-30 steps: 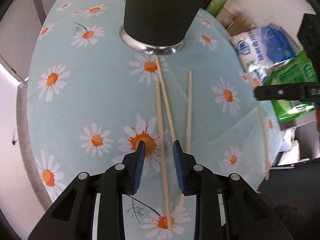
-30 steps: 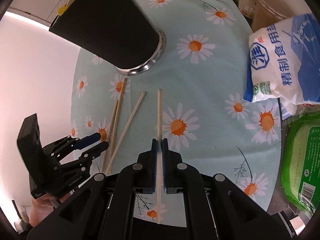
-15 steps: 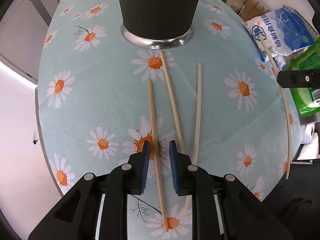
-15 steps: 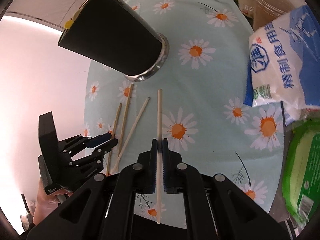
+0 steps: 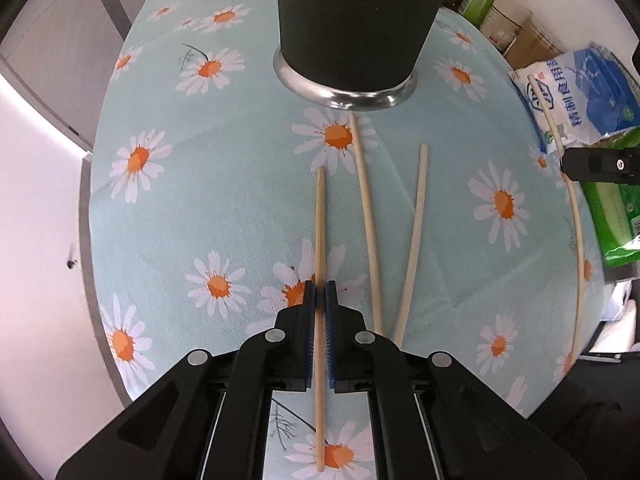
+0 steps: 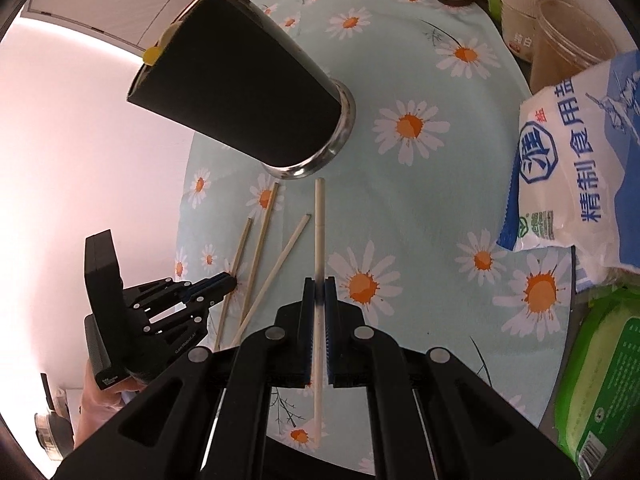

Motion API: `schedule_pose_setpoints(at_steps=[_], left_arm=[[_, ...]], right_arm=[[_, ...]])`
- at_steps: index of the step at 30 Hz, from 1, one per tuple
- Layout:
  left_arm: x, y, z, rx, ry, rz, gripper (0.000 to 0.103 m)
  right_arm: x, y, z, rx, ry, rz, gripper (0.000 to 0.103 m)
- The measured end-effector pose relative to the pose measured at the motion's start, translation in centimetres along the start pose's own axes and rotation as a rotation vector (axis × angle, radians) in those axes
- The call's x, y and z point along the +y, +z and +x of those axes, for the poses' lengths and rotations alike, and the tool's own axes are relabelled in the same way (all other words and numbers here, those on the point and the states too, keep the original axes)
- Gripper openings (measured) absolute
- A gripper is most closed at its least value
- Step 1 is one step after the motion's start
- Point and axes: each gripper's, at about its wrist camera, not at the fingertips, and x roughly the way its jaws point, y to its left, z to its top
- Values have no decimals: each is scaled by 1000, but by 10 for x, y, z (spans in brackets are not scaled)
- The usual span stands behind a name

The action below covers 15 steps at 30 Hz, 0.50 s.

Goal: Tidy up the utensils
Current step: 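Lift both held chopsticks up over the black holder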

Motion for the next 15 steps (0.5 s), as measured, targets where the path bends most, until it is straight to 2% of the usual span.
schedule_pose_setpoints(at_steps=[10,15], left_arm=[[2,-9,-43,-125,-4,-70,4],[-11,-5,-68,-213,-27,-98,4]], right_arm=[[7,3,-6,-13,6,-58,6],[23,5,-17,-72,29,-132,6]])
